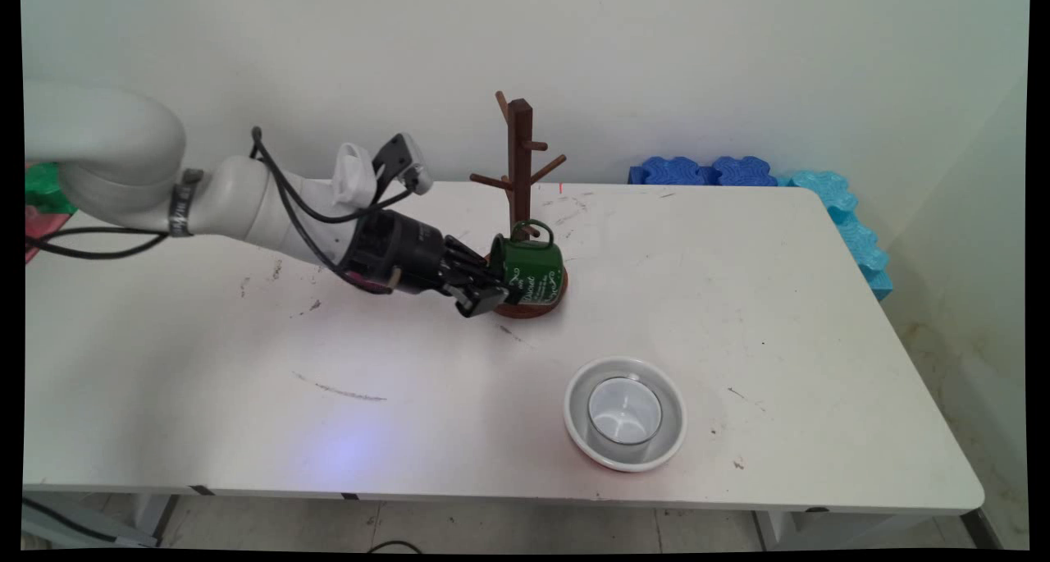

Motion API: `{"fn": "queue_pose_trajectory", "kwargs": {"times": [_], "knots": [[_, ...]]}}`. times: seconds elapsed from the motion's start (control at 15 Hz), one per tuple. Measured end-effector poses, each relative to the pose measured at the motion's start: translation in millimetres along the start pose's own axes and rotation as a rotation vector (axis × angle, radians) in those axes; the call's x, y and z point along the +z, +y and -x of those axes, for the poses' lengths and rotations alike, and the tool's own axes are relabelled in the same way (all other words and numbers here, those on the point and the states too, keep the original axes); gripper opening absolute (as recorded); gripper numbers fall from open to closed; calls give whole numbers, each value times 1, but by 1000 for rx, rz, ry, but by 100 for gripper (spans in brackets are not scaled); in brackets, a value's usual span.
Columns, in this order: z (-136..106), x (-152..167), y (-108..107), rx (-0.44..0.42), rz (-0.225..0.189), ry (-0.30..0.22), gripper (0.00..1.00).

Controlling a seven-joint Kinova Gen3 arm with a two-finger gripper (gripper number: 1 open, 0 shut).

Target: Place the picked object on the table

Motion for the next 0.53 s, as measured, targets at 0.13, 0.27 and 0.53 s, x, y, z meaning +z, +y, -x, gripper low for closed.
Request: {"fn": "queue_pose_trajectory", "kwargs": {"times": [0.13,0.27,0.53], "knots": [[-1,-9,-2,19,-4,-17,0],[-2,-18,-4,40,-7,-35,0],[-3,-36,-9,85,-8,-76,0]]}}
